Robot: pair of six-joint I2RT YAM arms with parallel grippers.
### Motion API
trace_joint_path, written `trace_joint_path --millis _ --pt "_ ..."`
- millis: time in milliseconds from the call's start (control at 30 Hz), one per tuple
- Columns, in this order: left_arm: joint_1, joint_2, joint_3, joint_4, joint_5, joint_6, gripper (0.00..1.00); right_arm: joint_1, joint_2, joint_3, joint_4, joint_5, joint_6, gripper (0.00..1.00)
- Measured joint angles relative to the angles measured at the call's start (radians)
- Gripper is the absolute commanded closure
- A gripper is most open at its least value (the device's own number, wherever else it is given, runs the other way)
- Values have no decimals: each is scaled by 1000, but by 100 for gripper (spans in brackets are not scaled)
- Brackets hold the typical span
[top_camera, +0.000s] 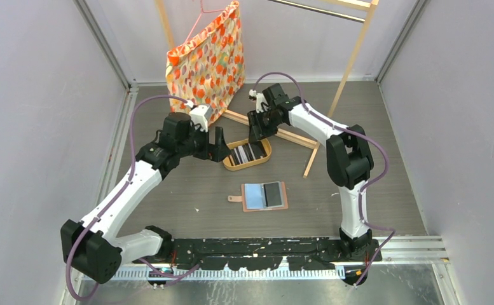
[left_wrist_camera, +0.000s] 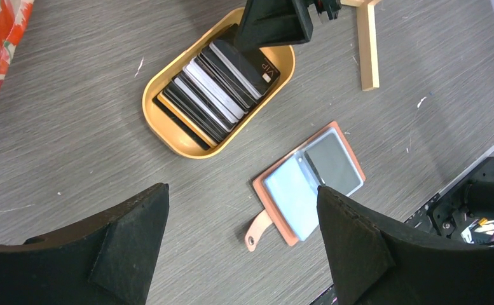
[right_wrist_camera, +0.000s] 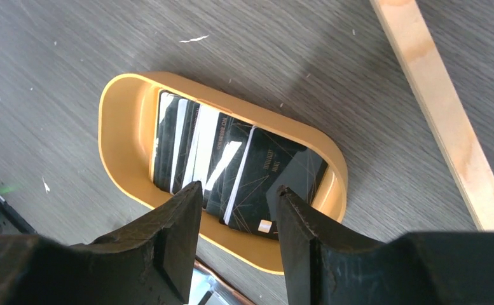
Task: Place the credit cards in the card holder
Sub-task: Pick up the credit card from the storage box.
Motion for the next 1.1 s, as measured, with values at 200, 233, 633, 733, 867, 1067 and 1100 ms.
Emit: trace_joint_path --millis 200,233,633,733,867,1067,1100 --pt "9 -19 -1 -30 -2 19 13 6 18 7 0 42 52 48" --pt "12 -22 -1 -31 -3 19 13 8 24 7 0 50 59 48" --pt "35 -23 -1 -35 -6 19 13 30 71 10 -28 109 60 47" --pt "39 -23 -1 -35 -5 19 13 35 72 11 -41 124 55 47" --pt "42 -23 -1 -35 -3 19 13 39 72 16 -59 144 43 46" --pt "45 -23 -1 -35 0 19 14 47 77 26 -70 163 34 45" --pt "45 -23 -1 -35 1 19 14 48 79 27 -70 164 32 45"
